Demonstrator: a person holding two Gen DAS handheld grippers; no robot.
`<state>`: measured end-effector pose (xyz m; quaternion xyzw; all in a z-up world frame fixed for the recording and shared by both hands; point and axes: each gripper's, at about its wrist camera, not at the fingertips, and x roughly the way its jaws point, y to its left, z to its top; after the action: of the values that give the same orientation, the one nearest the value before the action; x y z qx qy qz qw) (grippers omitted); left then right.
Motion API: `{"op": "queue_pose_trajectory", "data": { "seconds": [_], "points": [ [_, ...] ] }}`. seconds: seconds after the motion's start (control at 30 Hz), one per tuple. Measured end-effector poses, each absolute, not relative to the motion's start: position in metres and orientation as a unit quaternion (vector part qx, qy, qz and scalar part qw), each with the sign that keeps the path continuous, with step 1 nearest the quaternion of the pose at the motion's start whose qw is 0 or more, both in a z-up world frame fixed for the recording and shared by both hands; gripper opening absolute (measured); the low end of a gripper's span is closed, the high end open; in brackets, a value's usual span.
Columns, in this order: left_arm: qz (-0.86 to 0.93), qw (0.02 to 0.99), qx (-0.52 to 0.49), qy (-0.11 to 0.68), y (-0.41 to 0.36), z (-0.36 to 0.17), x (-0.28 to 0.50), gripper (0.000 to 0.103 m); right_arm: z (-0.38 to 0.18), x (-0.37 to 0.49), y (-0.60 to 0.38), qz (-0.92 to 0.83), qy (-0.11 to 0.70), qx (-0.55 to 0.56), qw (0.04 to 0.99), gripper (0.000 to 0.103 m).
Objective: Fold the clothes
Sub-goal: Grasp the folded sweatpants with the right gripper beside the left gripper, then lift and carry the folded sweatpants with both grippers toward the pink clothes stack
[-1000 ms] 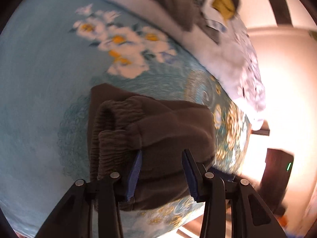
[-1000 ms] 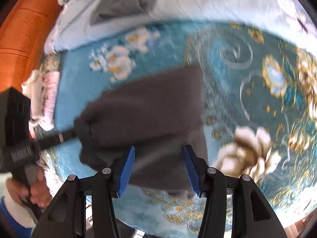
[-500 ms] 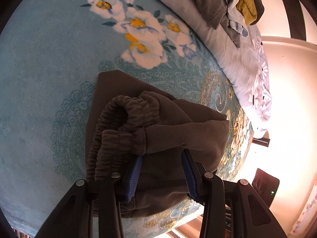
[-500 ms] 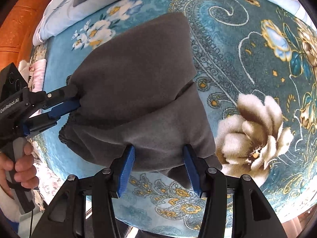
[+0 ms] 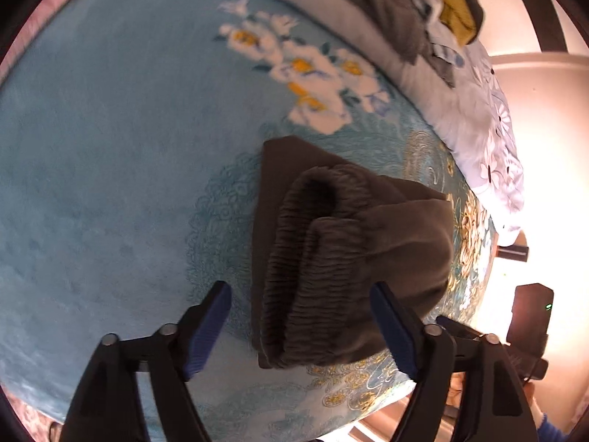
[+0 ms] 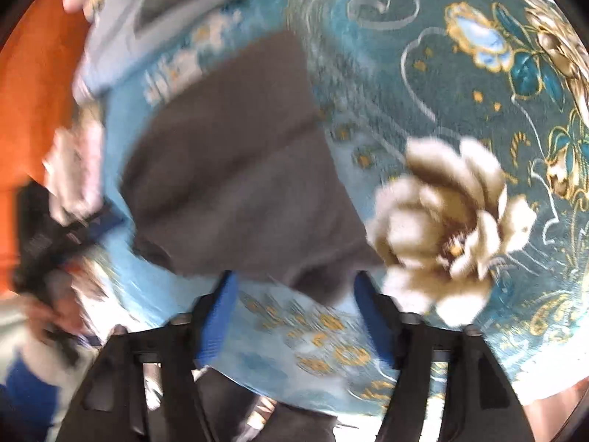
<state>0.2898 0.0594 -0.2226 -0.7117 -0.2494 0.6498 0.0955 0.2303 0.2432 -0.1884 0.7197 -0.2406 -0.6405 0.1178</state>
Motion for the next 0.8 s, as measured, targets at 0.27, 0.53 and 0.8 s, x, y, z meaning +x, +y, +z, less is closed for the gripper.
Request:
{"op": "queue_pose_trajectory", "data": {
  "seconds": [0.27, 0.53, 0.8],
  "points": [
    [0.647, 0.13, -0.691, -0.296, 0.058, -0.252, 0.295, 0.096, -0.202, 0.189, 0.243, -0.657, -0.285, 0.679, 0.162, 0.07],
    [0.655, 0.152, -0.669, -0.317, 0.053, -0.263, 0.297, 0.103, -0.235, 0.172, 0.229, -0.642, -0.259, 0.682, 0.237, 0.091],
    [0.667, 0.207, -0.665, -0.263, 0.076, -0.266, 0.289, 0.103, -0.257, 0.164, 0.224, -0.633, -0.279, 0.669, 0.272, 0.101]
  ]
}}
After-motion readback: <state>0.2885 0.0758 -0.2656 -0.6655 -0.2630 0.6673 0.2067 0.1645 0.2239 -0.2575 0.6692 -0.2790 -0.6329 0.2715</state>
